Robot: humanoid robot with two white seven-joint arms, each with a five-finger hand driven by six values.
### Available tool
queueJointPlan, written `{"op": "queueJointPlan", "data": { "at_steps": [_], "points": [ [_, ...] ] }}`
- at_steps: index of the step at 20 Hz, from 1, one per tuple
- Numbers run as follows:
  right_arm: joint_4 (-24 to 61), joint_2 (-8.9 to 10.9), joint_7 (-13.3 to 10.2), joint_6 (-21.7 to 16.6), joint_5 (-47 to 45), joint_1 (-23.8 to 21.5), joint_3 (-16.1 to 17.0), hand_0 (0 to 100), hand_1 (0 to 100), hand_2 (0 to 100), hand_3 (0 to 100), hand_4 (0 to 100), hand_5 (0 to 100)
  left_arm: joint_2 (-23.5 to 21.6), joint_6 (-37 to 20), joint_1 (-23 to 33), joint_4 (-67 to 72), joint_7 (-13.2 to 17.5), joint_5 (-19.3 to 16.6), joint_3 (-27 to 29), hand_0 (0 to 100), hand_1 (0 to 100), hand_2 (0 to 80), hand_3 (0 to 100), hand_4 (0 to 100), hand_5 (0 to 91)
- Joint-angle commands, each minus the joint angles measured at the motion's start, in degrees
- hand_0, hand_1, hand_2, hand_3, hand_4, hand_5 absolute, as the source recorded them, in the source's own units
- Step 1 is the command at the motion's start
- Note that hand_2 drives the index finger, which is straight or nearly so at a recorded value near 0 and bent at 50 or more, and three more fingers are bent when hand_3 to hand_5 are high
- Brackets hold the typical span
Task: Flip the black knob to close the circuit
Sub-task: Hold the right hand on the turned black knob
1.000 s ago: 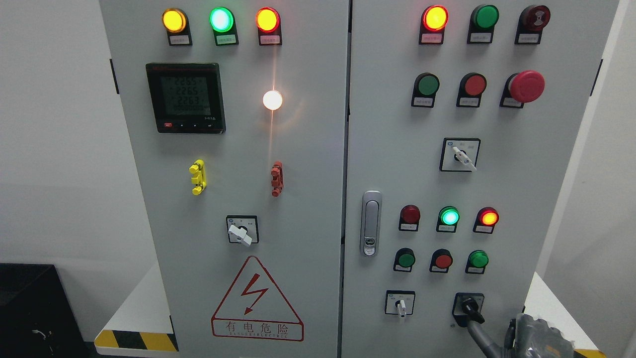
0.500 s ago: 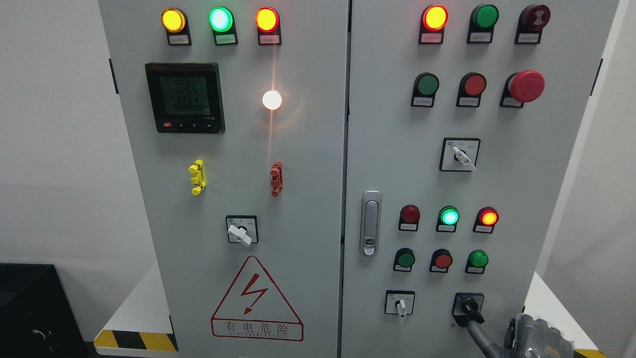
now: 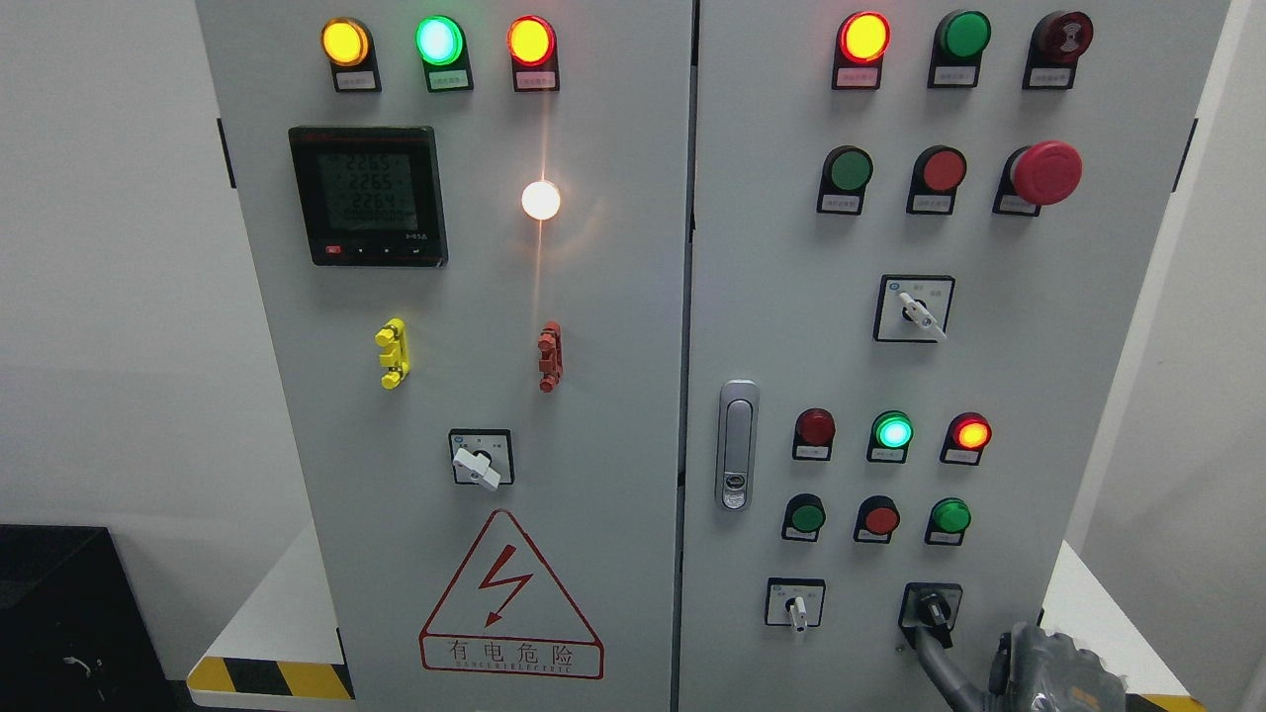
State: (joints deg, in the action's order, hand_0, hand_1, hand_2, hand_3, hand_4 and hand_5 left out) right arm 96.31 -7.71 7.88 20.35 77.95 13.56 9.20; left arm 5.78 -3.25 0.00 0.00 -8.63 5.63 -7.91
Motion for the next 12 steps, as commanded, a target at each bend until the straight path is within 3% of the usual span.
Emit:
{"op": "queueJointPlan", "data": {
  "at_steps": [1, 12],
  "points": [
    [0.1, -0.02, 0.1, -0.1, 0.0, -0.8, -2.1, 0, 5, 92, 100, 95, 93, 0.0, 0.0, 1.3, -1.7, 0.0, 0.0, 0.0, 12, 56, 0.0, 0, 0, 0.0],
    [4.2, -0.02, -0.7, -1.4, -0.2, -3.4, -3.1, 0, 5, 92, 100, 95, 93, 0.0, 0.0, 1.3, -1.7, 0.0, 0.0, 0.0, 12, 56, 0.0, 0, 0, 0.0]
  ]
}}
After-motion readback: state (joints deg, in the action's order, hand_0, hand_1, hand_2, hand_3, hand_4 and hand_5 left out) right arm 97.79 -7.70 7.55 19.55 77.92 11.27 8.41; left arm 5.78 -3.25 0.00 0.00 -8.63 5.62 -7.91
